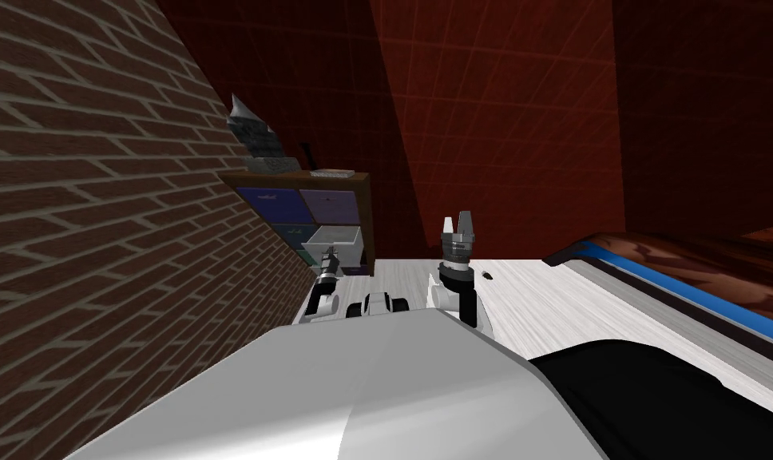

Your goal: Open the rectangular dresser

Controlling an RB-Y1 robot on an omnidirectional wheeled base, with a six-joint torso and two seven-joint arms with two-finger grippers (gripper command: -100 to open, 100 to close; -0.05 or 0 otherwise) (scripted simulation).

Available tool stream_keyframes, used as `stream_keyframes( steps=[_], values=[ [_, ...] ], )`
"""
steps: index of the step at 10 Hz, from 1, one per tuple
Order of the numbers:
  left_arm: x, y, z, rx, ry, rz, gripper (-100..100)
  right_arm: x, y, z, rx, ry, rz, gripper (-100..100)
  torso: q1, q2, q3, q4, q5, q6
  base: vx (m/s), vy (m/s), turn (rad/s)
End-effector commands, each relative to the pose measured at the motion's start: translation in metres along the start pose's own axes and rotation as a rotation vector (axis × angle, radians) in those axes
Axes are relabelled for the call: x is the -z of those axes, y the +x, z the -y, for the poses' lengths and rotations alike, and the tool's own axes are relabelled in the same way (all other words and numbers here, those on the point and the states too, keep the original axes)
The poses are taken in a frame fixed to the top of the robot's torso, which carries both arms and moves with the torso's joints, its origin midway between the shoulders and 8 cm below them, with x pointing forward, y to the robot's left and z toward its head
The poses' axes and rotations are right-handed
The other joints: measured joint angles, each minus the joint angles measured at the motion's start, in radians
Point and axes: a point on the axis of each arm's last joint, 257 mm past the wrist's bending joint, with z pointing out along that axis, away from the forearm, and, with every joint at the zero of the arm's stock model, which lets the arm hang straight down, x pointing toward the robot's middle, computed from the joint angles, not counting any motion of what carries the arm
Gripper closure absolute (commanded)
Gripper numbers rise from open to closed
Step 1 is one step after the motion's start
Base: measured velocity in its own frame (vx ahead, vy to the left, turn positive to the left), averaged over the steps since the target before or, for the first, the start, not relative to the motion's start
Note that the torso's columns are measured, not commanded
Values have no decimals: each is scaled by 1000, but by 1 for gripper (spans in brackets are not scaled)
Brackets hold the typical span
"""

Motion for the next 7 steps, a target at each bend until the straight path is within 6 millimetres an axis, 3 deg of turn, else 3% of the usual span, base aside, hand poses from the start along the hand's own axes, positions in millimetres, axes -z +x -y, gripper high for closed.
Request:
stream_keyframes(
  steps=[1, 7],
  values=[
    [-7, 1, 13, 1, -3, 0, -100, 0, 0, 0, 0, 0, 0, 0, 2, -8, -5, -4, 1, 0, 19, -2, -4],
    [-17, 3, 45, 4, -3, -1, -100, 0, 0, 0, 0, 0, 0, 0, 2, 6, 3, 3, 0, -2, -2, -2, 1]
  ],
)
